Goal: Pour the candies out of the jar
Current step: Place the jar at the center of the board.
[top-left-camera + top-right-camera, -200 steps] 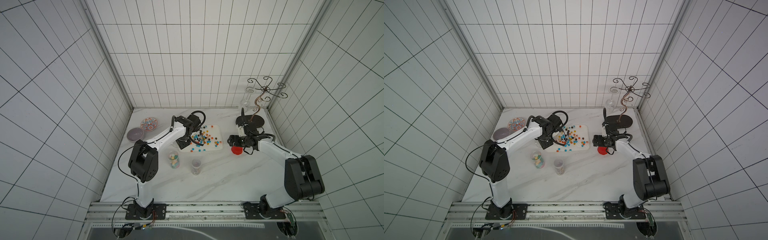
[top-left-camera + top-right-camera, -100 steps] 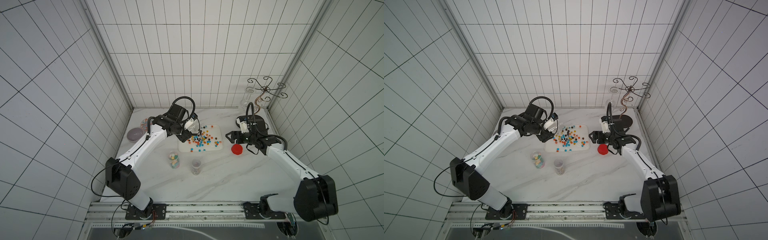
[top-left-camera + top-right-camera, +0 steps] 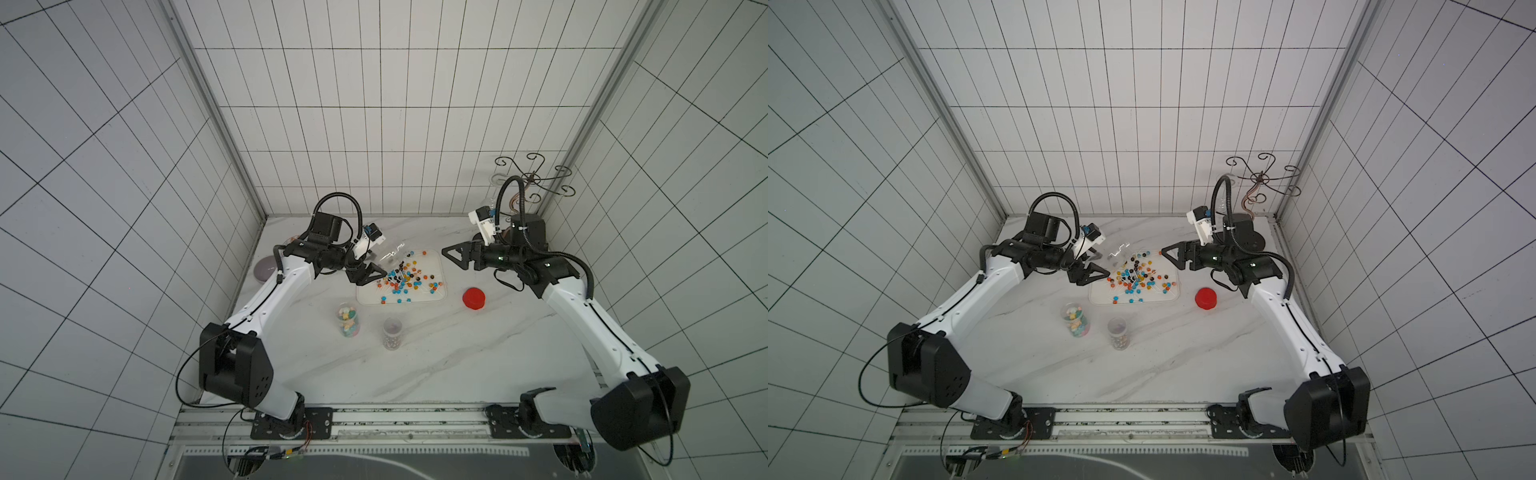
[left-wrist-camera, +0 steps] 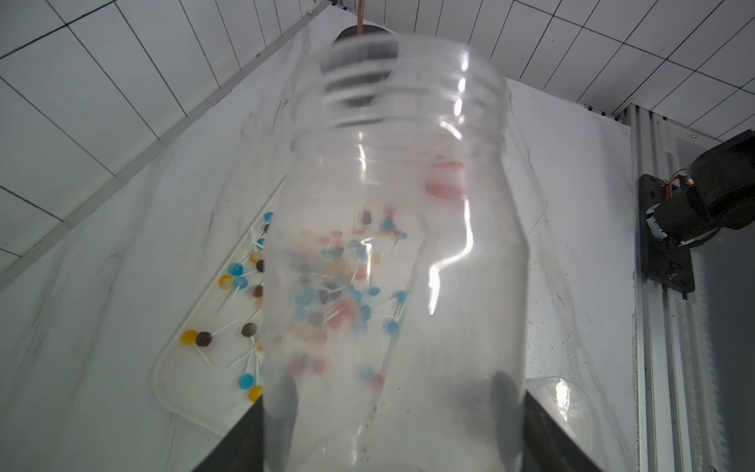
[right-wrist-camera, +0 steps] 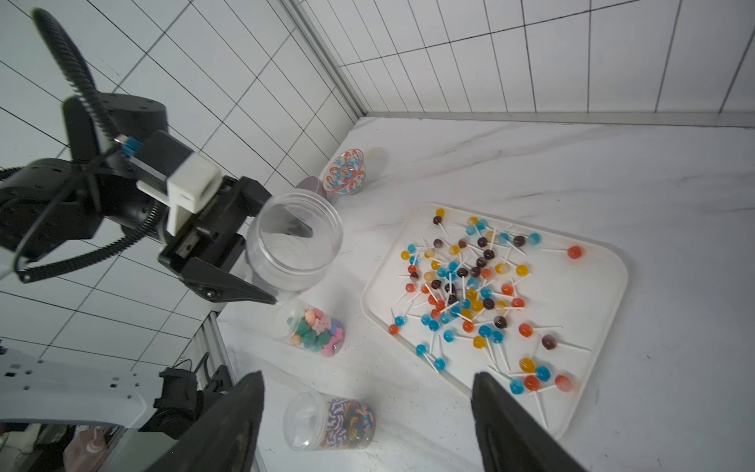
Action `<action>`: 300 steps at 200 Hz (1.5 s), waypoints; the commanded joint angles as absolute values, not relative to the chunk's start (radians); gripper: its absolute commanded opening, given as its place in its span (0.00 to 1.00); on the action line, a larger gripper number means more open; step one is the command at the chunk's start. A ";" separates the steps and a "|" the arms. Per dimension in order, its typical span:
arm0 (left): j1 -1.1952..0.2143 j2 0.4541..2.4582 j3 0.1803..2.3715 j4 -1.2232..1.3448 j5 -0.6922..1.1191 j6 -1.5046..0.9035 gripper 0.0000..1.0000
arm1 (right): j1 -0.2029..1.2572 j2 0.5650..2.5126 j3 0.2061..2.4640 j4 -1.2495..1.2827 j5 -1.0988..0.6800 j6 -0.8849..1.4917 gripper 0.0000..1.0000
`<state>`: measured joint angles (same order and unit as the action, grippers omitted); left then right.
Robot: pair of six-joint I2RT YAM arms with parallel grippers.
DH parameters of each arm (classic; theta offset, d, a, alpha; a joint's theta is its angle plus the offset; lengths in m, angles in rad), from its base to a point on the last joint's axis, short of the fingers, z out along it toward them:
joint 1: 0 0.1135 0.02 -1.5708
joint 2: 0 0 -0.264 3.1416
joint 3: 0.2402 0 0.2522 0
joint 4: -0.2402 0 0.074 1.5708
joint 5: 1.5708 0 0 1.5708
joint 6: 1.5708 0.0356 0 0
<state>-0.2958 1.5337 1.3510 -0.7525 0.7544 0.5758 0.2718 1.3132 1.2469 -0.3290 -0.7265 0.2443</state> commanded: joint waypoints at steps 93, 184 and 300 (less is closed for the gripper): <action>-0.302 1.577 1.380 -0.746 0.863 0.598 0.62 | 0.408 1.549 1.615 -0.537 -0.830 0.125 0.57; -0.319 1.589 1.385 -0.765 0.861 0.608 0.62 | 0.474 1.599 1.614 -0.500 -0.877 0.121 0.45; -0.324 1.578 1.382 -0.770 0.859 0.614 0.62 | 0.485 1.628 1.588 -0.432 -0.916 0.180 0.22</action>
